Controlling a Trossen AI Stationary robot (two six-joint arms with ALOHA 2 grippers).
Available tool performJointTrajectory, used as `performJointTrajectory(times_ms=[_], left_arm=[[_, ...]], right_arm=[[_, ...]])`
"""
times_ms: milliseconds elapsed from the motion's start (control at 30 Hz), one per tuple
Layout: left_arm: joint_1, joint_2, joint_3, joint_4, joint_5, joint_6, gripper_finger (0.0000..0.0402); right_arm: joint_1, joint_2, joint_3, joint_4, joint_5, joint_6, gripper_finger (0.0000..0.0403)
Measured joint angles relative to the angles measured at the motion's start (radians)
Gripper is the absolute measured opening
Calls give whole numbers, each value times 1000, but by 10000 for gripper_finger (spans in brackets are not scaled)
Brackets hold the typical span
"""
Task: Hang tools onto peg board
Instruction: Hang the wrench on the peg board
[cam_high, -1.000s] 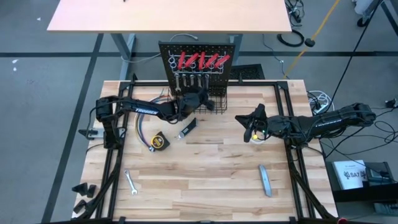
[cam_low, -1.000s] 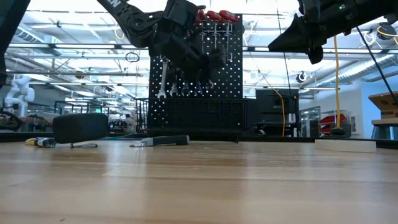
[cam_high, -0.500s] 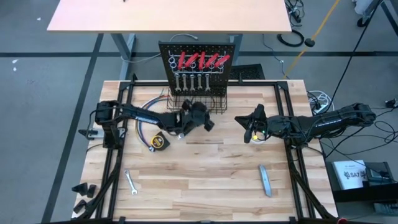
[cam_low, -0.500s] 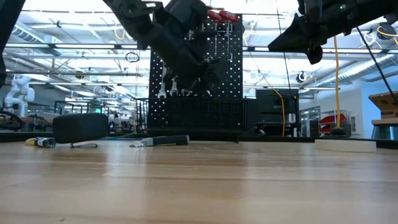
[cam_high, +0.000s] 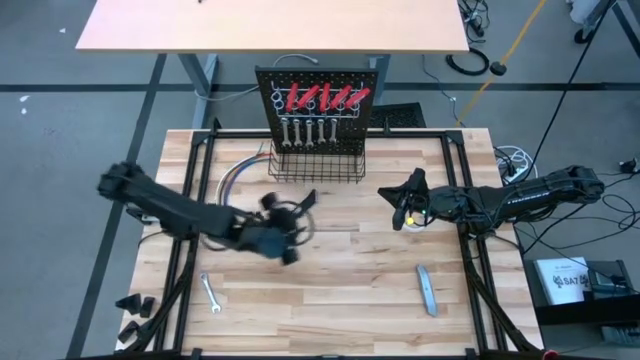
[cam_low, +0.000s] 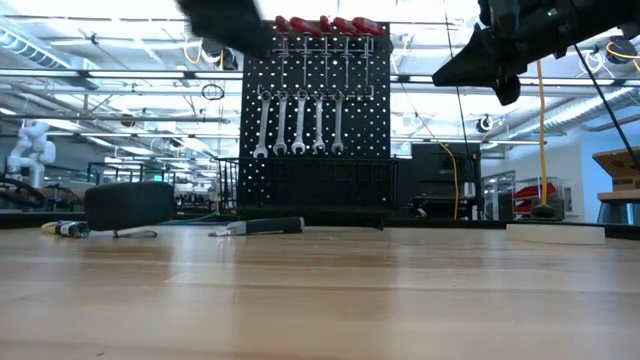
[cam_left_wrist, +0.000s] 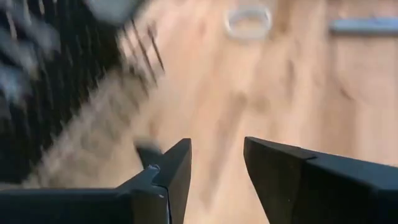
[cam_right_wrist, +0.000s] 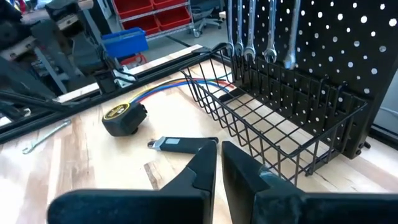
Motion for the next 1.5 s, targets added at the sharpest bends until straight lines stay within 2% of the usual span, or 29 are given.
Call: performJointTrajectory(times_ms=[133,200,333,467,633,767,933,1067,1233,1400,1500], left_arm=[[-72,-152,0,-304,264,-373,155],[-119,-201,0,-407,376,-510,155],[-236,-231,-12,-543,437,-688,155],[-325,-206,-60,-606,498,-872,155],[-400,-133,-133,-584,753,-919,155],[-430,-78,-198,-583,789,-925,154],[-434,-35,-295,-581,858,-876,147],[-458,-10,-342,-554,905,-701,142],[-529,23,-342,-430,822,-450,141],[-617,65,-342,-371,797,-59,141],[-653,99,-338,-387,731,1,141]], right_arm=[[0,6,0,2,0,24,19],[0,20,0,9,0,36,19],[0,67,0,23,-8,60,19],[0,123,0,30,-67,82,19],[1,186,0,30,-132,87,19],[0,221,0,47,-136,91,19],[0,245,0,129,-212,71,19],[0,255,0,173,-252,33,19],[0,255,0,188,-263,5,19],[0,255,0,188,-262,5,19],[0,255,0,189,-262,4,19]])
